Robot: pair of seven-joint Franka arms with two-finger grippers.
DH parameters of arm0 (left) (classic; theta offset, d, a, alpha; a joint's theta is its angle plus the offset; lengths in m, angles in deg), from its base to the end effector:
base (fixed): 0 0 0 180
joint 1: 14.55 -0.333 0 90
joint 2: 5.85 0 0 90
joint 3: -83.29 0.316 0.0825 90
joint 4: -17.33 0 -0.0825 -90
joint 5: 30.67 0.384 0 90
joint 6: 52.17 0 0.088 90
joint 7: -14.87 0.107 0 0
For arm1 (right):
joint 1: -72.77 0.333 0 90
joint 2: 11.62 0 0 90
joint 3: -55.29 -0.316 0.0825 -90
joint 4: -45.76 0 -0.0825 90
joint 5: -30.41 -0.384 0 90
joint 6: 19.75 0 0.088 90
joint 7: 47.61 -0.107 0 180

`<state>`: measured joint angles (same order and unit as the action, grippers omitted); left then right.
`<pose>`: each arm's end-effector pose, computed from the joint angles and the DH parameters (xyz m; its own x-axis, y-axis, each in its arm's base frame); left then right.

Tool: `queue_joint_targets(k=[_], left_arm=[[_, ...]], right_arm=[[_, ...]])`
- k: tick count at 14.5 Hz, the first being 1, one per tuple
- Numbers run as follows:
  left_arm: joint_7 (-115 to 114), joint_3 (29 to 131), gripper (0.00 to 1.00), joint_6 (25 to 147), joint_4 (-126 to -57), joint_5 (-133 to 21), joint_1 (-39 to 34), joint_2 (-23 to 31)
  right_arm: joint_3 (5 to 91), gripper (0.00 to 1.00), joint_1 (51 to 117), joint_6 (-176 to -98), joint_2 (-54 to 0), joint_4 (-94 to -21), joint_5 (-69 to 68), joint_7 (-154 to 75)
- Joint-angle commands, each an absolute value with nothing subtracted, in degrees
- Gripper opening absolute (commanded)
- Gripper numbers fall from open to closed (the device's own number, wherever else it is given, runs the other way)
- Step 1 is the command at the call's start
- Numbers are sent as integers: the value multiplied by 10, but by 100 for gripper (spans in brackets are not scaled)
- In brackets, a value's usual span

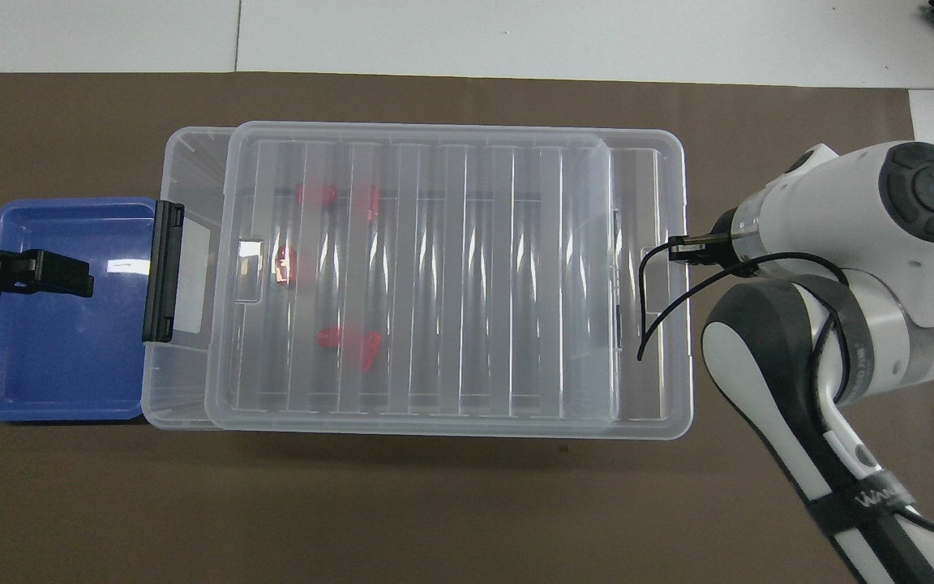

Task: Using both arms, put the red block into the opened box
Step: 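Slide the clear lid back over the box with the right gripper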

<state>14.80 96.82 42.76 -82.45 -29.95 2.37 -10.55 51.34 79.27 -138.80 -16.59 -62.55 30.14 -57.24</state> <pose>0.5339 -0.0258 0.5944 0.9982 -0.0598 -0.0049 -0.0598 -0.9982 0.0067 0.5835 0.1069 0.4672 0.9952 0.0103 0.0976 0.0130 -0.9996 -0.0270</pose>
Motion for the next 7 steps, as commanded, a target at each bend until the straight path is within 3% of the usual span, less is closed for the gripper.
queue_joint_targets(k=[1,7], left_arm=[[141,975,100,428,-830,-304,28,-116],[141,976,100,428,-830,-304,24,-116]], right_arm=[[512,8,795,-1386,-154,-636,291,-580],[512,9,812,-1386,-154,-636,291,-591]])
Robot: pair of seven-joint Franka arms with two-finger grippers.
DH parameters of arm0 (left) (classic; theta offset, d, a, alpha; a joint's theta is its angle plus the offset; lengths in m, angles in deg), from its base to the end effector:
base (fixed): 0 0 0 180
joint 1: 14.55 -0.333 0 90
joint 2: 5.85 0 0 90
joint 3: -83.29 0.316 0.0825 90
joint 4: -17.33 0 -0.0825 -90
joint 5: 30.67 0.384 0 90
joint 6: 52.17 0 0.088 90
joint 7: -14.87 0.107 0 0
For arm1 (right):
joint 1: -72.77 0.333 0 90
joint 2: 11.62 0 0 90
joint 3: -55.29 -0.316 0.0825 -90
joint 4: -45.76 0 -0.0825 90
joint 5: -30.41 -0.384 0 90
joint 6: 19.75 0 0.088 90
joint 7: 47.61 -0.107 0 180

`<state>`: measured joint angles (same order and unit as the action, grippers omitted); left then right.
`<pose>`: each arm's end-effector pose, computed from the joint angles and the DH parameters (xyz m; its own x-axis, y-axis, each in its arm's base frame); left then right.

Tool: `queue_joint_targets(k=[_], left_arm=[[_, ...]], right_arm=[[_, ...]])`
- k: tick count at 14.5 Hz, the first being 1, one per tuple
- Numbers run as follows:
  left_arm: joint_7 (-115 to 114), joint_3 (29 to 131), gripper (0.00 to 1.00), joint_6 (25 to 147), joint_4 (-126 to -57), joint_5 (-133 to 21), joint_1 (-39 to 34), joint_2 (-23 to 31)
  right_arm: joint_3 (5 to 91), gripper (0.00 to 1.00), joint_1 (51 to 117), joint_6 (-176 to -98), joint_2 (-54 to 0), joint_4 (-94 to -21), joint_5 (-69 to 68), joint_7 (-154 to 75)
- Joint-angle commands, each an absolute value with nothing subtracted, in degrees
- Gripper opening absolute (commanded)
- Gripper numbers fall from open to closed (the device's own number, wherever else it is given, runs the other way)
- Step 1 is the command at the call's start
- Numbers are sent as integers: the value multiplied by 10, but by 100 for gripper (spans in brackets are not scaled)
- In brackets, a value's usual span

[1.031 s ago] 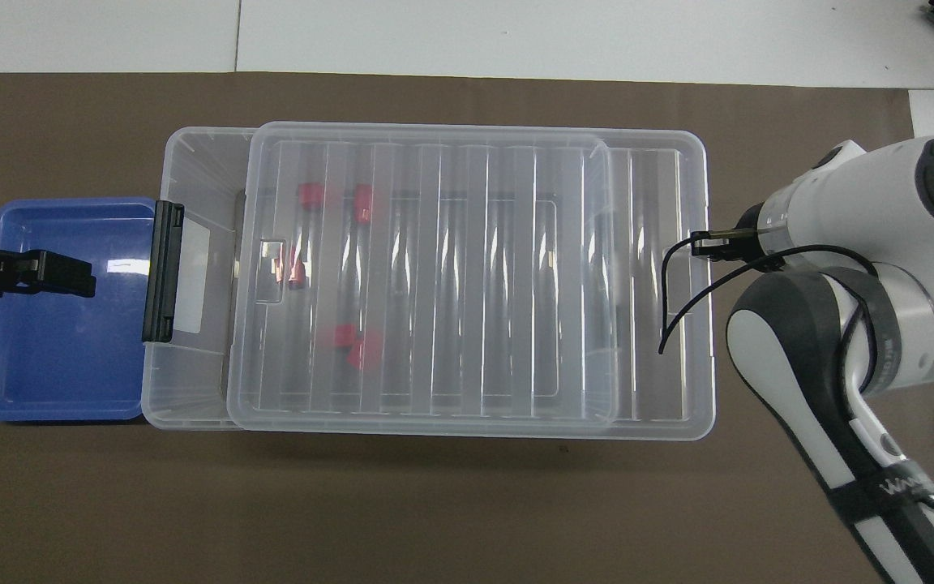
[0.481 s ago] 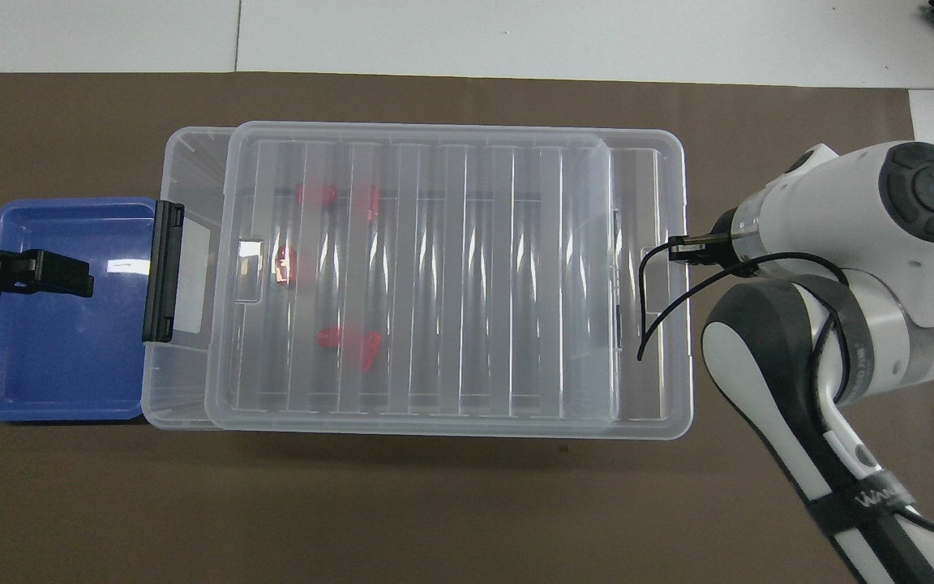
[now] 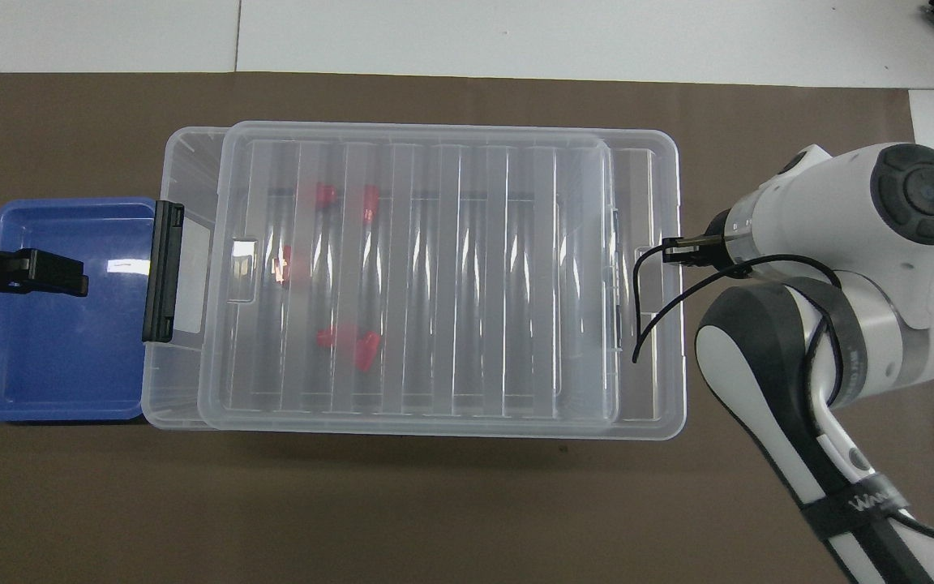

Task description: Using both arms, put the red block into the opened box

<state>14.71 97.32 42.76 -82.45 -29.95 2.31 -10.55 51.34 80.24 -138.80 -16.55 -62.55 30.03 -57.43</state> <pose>0.5341 -0.0204 0.5943 0.9988 -0.0486 -0.0051 -0.0485 -0.9988 0.0073 0.5815 0.1168 0.4676 0.9949 0.0229 0.0979 0.0259 -0.9992 -0.0291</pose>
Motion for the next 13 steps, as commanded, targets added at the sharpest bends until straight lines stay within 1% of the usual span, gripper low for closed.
queue_joint_targets(k=[1,6,13], left_arm=[[141,976,100,428,-830,-304,24,-116],[141,976,100,428,-830,-304,24,-116],[141,975,100,428,-830,-304,24,-116]], right_arm=[[512,9,815,-1386,-154,-636,291,-592],[512,12,826,-1386,-153,-636,290,-590],[512,13,835,-1386,-152,-636,290,-591]])
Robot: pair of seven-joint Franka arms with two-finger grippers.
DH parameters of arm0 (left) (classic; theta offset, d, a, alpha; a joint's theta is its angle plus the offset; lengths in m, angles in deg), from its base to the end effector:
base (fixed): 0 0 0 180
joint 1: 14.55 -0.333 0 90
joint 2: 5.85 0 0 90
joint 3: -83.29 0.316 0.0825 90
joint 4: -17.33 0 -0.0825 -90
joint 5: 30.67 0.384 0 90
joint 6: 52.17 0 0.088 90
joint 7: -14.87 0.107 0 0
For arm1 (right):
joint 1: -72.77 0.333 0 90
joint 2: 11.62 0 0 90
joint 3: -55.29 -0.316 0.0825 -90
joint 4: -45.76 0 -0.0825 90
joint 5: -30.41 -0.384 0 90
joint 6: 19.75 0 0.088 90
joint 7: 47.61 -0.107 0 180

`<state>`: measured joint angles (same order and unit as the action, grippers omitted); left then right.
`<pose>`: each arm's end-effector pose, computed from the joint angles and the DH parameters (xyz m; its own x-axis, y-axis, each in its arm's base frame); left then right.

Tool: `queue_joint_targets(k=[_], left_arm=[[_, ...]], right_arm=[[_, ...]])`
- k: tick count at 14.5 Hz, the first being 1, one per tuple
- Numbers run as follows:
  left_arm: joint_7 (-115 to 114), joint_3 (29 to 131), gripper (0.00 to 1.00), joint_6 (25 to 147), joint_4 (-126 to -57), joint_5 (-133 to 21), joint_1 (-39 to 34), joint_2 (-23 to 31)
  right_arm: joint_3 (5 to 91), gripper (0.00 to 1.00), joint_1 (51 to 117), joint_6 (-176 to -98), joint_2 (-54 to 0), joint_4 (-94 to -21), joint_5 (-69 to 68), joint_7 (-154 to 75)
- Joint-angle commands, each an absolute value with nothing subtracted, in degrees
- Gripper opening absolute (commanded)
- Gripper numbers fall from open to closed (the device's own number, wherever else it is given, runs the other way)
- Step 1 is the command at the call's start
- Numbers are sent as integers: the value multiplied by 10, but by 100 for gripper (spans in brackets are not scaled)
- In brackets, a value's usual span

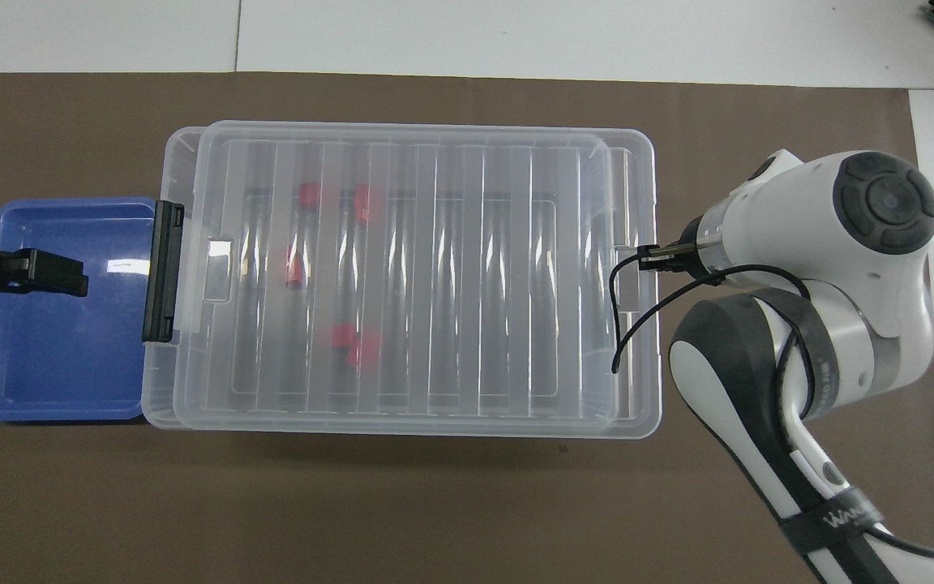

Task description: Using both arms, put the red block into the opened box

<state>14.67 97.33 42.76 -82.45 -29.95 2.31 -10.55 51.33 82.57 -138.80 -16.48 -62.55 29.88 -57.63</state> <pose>0.5341 -0.0203 0.5943 0.9988 -0.0477 -0.0051 -0.0476 -0.9988 0.0073 0.5760 0.1406 0.4683 0.9934 0.0587 0.0985 0.0622 -0.9976 -0.0320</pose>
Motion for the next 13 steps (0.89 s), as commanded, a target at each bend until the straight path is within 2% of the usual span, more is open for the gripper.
queue_joint_targets(k=[1,13], left_arm=[[141,976,100,428,-830,-304,24,-116],[141,976,100,428,-830,-304,24,-116]], right_arm=[[512,13,836,-1386,-152,-636,290,-591],[510,13,847,-1388,-151,-636,271,-588]])
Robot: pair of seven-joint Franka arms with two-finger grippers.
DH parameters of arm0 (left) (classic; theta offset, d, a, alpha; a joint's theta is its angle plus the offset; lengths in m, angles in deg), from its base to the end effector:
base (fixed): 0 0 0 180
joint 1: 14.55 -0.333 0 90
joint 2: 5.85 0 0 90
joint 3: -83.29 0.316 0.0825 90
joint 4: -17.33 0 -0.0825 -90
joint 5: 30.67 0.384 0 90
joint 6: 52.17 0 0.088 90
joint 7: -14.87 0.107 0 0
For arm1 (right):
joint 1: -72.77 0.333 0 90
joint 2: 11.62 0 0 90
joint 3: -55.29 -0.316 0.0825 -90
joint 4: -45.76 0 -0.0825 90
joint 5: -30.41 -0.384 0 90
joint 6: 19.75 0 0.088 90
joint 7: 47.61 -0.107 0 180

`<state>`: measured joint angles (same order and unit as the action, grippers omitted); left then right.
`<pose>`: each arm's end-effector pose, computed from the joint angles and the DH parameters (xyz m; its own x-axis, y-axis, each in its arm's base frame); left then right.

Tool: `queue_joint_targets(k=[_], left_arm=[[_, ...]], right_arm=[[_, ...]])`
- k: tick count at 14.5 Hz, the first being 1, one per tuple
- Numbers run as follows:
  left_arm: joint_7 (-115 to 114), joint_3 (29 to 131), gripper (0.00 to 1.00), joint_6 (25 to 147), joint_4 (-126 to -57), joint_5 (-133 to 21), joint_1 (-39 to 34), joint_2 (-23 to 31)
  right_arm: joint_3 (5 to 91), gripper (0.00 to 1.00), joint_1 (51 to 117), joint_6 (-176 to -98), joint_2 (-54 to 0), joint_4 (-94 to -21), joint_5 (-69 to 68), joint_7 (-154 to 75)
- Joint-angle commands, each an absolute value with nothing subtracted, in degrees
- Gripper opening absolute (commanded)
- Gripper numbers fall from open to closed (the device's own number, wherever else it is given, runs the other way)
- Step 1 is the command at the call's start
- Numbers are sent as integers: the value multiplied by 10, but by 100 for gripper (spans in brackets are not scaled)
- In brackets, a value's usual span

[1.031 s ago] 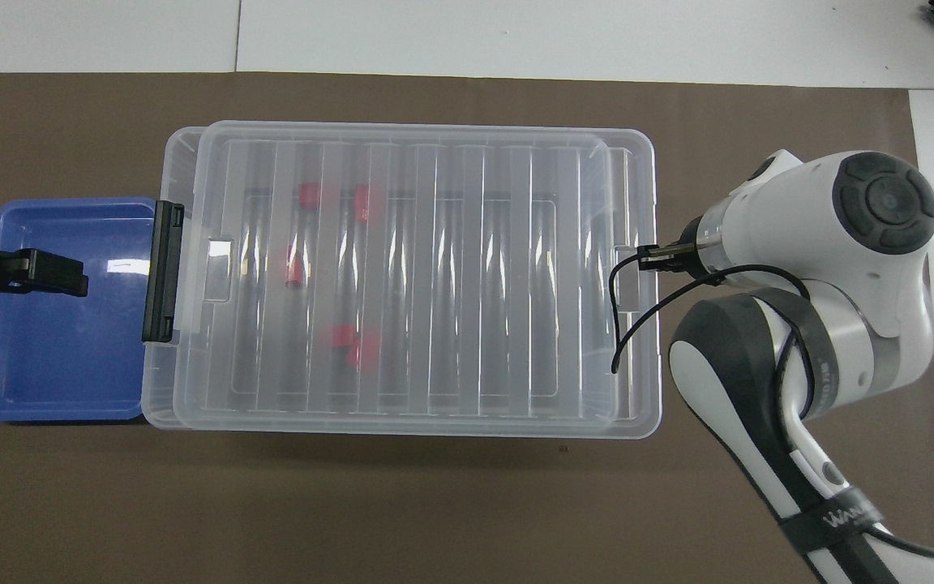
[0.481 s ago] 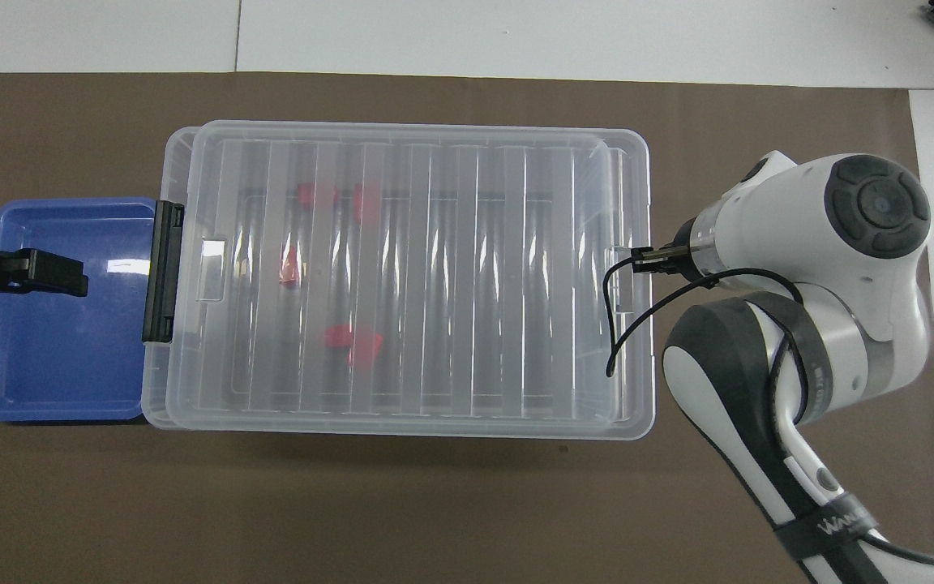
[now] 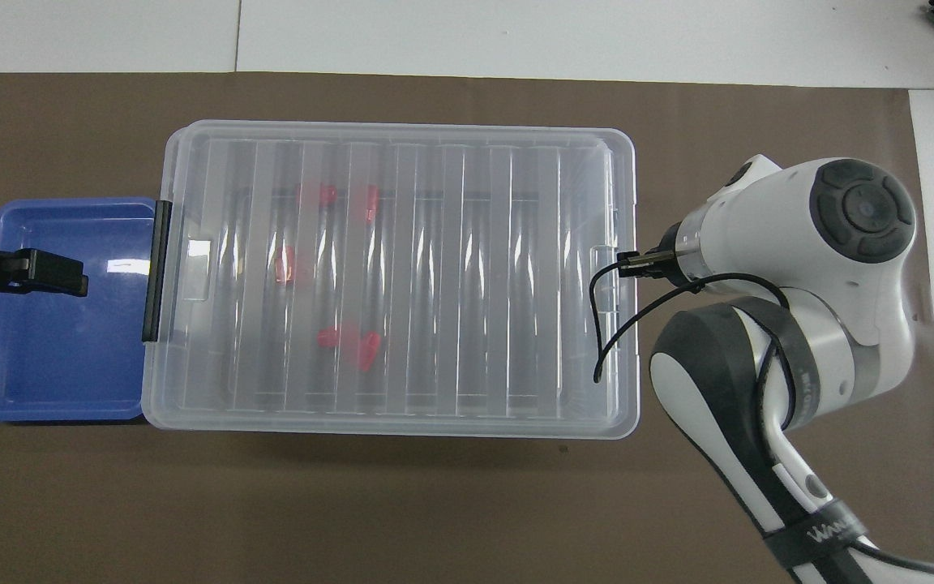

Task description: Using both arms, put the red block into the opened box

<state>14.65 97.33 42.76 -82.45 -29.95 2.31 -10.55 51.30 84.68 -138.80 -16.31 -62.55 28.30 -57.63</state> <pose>0.5341 -0.0203 0.5943 0.9989 -0.0473 -0.0051 -0.0473 -0.9989 0.0073 0.5696 0.1632 0.4701 0.9919 0.0826 0.0967 0.0884 -0.9944 -0.0573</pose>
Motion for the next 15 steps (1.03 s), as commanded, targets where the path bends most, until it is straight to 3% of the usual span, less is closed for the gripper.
queue_joint_targets(k=[1,7,8,9,10,11,15], left_arm=[[141,976,100,428,-830,-304,24,-116],[141,976,100,428,-830,-304,24,-116],[141,976,100,428,-830,-304,24,-116],[141,976,100,428,-830,-304,24,-116],[141,976,100,428,-830,-304,24,-116],[141,976,100,428,-830,-304,24,-116],[141,976,100,428,-830,-304,24,-116]], right_arm=[[510,17,847,-1388,-151,-636,271,-589],[517,39,831,-1374,-136,-627,272,-592],[516,49,815,-1367,-129,-627,272,-591],[516,74,802,-1364,-124,-626,272,-590],[516,89,791,-1363,-118,-625,272,-590],[517,99,780,-1361,-112,-624,272,-590],[524,100,742,-1267,-100,-574,285,-591]])
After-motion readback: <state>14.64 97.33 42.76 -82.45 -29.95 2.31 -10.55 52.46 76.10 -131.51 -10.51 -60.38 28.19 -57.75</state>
